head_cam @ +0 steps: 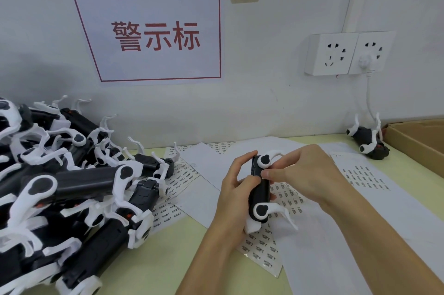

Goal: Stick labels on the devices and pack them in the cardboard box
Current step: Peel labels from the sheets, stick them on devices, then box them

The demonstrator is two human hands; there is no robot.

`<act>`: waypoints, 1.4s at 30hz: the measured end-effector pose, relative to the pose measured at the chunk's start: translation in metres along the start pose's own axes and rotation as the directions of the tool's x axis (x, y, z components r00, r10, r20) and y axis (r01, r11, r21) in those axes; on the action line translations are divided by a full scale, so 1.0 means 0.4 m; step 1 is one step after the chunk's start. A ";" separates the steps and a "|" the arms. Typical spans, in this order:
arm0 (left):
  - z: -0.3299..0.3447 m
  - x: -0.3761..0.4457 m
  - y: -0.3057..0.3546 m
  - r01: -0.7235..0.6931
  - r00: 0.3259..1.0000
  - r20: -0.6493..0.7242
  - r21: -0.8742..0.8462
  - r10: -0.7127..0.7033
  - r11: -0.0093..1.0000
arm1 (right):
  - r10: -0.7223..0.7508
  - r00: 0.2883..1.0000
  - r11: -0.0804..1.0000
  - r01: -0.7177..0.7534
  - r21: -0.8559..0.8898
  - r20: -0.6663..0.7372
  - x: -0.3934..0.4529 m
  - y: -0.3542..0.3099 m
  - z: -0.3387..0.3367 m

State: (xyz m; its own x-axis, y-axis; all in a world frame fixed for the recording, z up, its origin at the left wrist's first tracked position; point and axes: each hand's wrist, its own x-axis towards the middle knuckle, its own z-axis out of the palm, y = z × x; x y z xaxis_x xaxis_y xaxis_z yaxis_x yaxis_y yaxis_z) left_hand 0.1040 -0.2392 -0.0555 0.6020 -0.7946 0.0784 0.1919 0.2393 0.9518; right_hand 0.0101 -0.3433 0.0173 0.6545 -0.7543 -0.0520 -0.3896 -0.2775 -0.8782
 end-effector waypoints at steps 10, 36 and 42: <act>0.003 -0.007 0.005 -0.023 1.000 -0.011 0.038 0.024 0.999 | -0.006 0.999 0.999 0.004 0.051 0.048 -0.003 -0.003 -0.011; -0.002 0.004 -0.001 0.014 0.998 -0.061 0.060 -0.011 0.998 | -0.110 0.991 0.993 0.113 -0.046 0.074 -0.004 0.000 -0.006; -0.001 0.000 0.003 0.011 0.999 -0.049 0.033 -0.010 0.999 | -0.084 0.995 0.993 0.088 -0.074 0.055 -0.005 0.006 -0.013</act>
State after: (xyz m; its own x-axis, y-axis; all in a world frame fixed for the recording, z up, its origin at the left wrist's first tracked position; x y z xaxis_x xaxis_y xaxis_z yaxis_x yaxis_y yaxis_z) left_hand 0.1045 -0.2389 -0.0545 0.6370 -0.7689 0.0548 0.1727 0.2116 0.9620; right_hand 0.0045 -0.3455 0.0179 0.7193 -0.6947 -0.0040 -0.3773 -0.3859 -0.8419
